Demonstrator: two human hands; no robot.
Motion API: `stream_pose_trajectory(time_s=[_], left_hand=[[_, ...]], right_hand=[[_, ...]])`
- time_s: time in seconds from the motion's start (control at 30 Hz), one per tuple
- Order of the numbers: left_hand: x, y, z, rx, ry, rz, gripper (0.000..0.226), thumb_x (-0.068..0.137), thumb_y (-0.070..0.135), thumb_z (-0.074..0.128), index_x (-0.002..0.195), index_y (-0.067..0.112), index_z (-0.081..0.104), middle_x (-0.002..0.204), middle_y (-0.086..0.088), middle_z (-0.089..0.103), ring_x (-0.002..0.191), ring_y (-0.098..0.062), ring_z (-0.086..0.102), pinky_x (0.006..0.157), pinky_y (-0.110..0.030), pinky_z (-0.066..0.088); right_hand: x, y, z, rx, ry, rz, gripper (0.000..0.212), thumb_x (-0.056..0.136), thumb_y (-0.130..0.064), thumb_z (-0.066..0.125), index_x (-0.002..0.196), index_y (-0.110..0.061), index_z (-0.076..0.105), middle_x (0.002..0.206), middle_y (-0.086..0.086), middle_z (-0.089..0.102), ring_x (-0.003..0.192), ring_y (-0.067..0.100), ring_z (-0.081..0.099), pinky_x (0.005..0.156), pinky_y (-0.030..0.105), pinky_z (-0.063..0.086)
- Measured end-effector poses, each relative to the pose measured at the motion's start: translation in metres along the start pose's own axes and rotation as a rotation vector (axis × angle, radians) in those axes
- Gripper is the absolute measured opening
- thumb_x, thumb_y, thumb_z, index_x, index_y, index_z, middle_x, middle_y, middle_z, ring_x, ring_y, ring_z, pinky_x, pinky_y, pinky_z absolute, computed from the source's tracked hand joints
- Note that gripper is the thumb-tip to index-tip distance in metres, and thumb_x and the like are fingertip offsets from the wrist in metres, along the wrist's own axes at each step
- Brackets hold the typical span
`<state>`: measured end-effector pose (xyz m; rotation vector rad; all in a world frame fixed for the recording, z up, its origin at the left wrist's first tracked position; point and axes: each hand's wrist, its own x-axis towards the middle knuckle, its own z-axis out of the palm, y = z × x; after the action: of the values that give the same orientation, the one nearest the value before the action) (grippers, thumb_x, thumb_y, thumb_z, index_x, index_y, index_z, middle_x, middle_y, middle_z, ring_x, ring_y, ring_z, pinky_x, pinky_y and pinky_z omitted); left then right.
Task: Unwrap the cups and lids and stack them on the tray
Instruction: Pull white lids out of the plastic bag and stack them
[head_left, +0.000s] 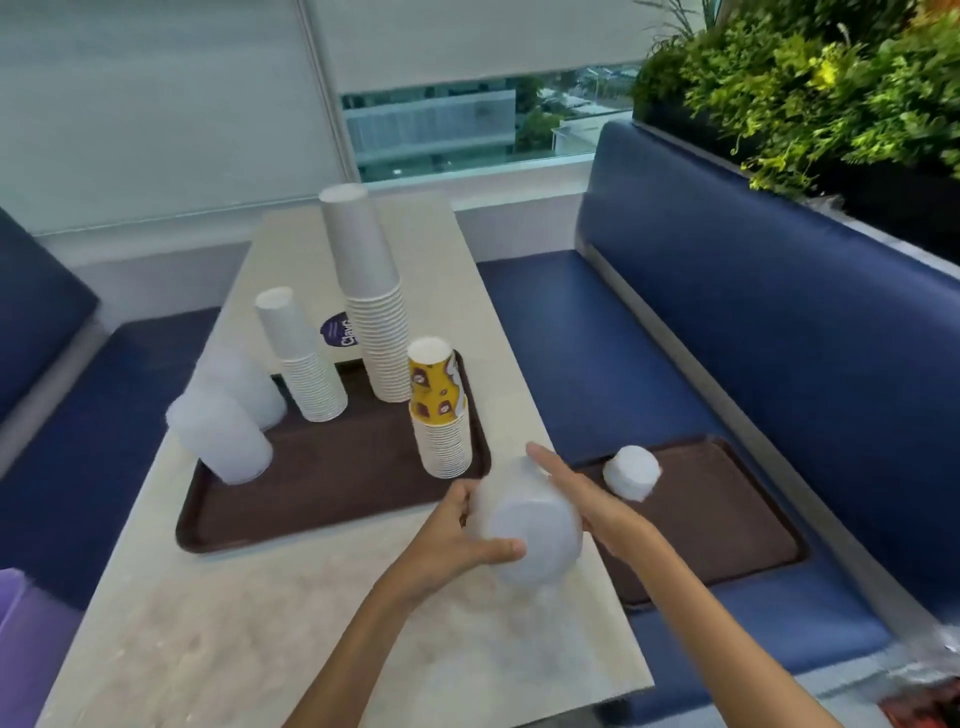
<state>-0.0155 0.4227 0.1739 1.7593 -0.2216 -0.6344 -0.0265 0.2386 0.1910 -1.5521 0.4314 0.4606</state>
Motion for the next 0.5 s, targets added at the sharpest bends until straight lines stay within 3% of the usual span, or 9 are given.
stream_pose_trajectory(time_s=[0.1, 0.23, 0.33, 0.43, 0.5], left_hand=[[-0.028, -0.013, -0.045, 0.111, 0.023, 0.024, 0.073, 0.049, 0.042, 0.085, 0.108, 0.028, 0.046, 0.113, 0.006, 0.057, 0.105, -0.007, 0.057, 0.084, -0.025, 0.053], [-0.053, -0.026, -0.093, 0.290, 0.179, 0.069, 0.061, 0.064, 0.029, 0.086, 0.107, 0.027, 0.043, 0.105, 0.014, 0.053, 0.094, 0.002, 0.053, 0.070, -0.018, 0.047], [-0.066, -0.038, -0.125, 0.362, 0.309, 0.108, 0.067, 0.064, 0.037, 0.084, 0.113, 0.025, 0.040, 0.110, 0.010, 0.049, 0.098, -0.005, 0.051, 0.076, -0.026, 0.049], [-0.074, -0.044, -0.145, 0.422, 0.393, 0.136, 0.070, 0.066, 0.038, 0.082, 0.118, 0.025, 0.036, 0.116, 0.009, 0.045, 0.104, -0.009, 0.047, 0.075, -0.023, 0.042], [-0.078, -0.045, -0.155, 0.417, 0.423, 0.151, 0.071, 0.066, 0.039, 0.081, 0.119, 0.025, 0.036, 0.117, 0.009, 0.044, 0.105, -0.009, 0.046, 0.073, -0.021, 0.038]], right_hand=[[-0.001, -0.016, 0.058, -0.196, -0.011, -0.099, 0.032, 0.086, -0.049, 0.062, 0.090, -0.018, 0.067, 0.089, -0.002, 0.067, 0.080, 0.010, 0.063, 0.071, 0.019, 0.047], [0.009, -0.030, 0.121, -0.353, 0.112, -0.320, 0.023, 0.089, -0.026, 0.065, 0.073, -0.009, 0.065, 0.070, 0.003, 0.061, 0.065, 0.013, 0.054, 0.063, 0.023, 0.041], [0.015, -0.048, 0.162, -0.363, 0.255, -0.415, 0.030, 0.082, -0.023, 0.073, 0.061, -0.012, 0.056, 0.060, 0.002, 0.054, 0.055, 0.012, 0.047, 0.057, 0.025, 0.038], [0.017, -0.060, 0.188, -0.165, 0.375, -0.468, 0.031, 0.080, -0.025, 0.075, 0.084, 0.003, 0.063, 0.081, 0.020, 0.065, 0.074, 0.031, 0.063, 0.070, 0.040, 0.053], [0.019, -0.067, 0.199, -0.058, 0.340, -0.457, 0.026, 0.079, -0.028, 0.076, 0.087, -0.007, 0.063, 0.085, 0.010, 0.067, 0.087, 0.029, 0.065, 0.074, 0.039, 0.054]])
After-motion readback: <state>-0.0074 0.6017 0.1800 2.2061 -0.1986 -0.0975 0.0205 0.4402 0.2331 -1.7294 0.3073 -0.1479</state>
